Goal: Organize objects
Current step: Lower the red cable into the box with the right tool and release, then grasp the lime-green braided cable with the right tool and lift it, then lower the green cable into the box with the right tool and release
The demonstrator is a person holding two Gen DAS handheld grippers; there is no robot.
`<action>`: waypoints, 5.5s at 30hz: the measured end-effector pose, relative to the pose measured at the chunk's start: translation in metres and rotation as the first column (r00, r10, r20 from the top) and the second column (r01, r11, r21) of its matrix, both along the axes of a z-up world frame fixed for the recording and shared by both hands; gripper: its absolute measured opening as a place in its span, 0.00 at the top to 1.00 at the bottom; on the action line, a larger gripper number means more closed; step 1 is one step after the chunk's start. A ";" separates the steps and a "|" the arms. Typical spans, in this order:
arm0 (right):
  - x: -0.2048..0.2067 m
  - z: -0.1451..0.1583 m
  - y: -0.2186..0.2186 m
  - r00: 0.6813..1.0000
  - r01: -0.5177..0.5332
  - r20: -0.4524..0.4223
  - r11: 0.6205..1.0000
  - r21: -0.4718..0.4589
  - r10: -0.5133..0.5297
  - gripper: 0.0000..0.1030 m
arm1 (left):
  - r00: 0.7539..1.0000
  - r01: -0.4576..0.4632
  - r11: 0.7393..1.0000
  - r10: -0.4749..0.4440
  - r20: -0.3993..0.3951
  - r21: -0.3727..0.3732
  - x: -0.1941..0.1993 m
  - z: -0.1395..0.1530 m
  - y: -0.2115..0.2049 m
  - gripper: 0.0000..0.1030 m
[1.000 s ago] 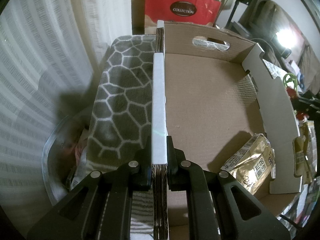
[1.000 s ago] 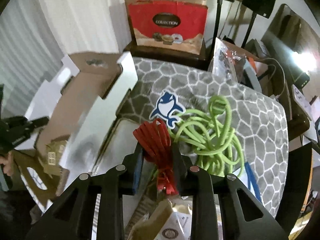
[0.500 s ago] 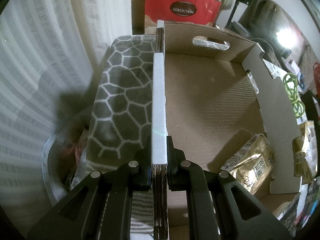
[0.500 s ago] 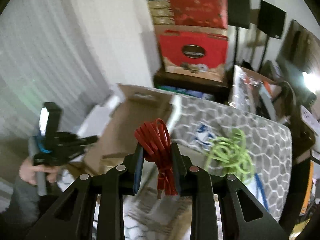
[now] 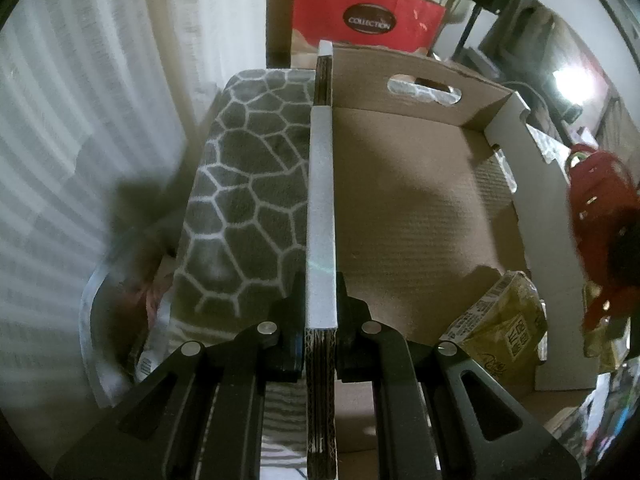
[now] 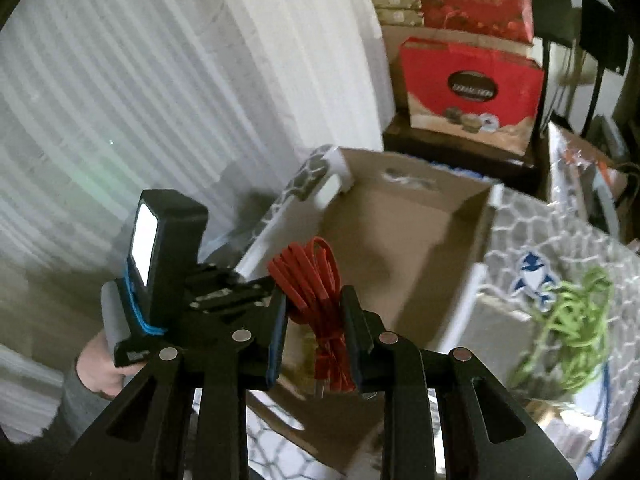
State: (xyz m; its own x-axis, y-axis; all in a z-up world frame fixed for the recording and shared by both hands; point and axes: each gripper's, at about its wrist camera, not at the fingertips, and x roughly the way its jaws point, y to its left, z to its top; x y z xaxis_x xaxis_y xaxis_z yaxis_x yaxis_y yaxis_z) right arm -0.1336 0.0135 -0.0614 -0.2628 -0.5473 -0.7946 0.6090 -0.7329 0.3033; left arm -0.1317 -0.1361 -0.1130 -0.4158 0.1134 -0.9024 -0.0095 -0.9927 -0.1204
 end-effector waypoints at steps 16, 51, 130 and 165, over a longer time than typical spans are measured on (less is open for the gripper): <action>-0.023 -0.040 -0.007 0.970 0.097 0.234 0.990 -0.104 -0.070 0.75 | 1.000 -0.009 0.999 0.009 -0.004 0.051 0.001 -0.002 -0.007 0.90; 0.008 0.011 0.045 0.984 0.163 -0.093 0.983 0.080 -0.155 0.58 | 1.000 -0.008 0.999 0.008 -0.002 0.032 0.000 -0.003 -0.003 0.90; -0.054 0.014 0.163 0.943 0.318 -0.157 0.930 0.182 -0.292 0.89 | 1.000 -0.012 0.999 0.012 -0.002 0.032 0.000 -0.003 -0.002 0.90; -0.051 -0.045 -0.031 0.993 -0.073 -0.070 0.957 0.282 0.096 0.89 | 1.000 -0.016 0.999 0.016 -0.002 0.043 0.000 -0.002 -0.003 0.90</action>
